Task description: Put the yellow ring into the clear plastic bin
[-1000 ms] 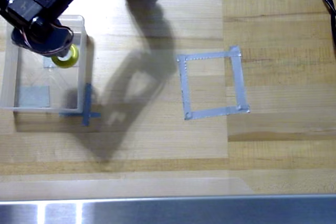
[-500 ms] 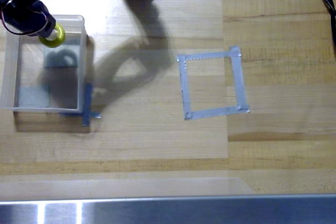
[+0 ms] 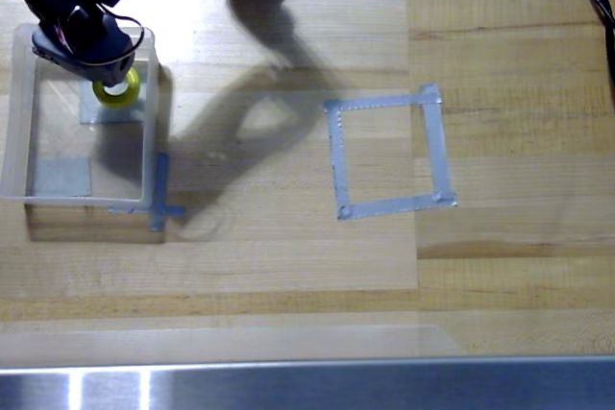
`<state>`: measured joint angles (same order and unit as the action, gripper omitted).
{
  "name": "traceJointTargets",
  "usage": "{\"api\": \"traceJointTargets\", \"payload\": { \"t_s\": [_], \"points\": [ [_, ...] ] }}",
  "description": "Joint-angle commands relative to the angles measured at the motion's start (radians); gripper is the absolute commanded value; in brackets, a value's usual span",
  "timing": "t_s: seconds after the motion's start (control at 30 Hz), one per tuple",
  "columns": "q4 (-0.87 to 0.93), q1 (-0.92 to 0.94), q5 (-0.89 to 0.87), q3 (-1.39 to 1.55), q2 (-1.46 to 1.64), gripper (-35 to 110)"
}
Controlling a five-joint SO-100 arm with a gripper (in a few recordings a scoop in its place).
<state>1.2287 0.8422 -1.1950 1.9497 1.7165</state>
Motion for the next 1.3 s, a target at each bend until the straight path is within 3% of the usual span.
{"api": "traceJointTargets", "payload": {
  "t_s": [0.0, 0.47, 0.97, 1.27],
  "points": [
    [-0.046, -0.014, -0.058, 0.031, 0.114, 1],
    [-0.253, -0.017, -0.094, 0.084, 0.067, 1],
    [-0.278, -0.014, -0.101, -0.009, -0.097, 1],
    [-0.278, -0.018, -0.16, -0.041, -0.097, 19]
  ]
}}
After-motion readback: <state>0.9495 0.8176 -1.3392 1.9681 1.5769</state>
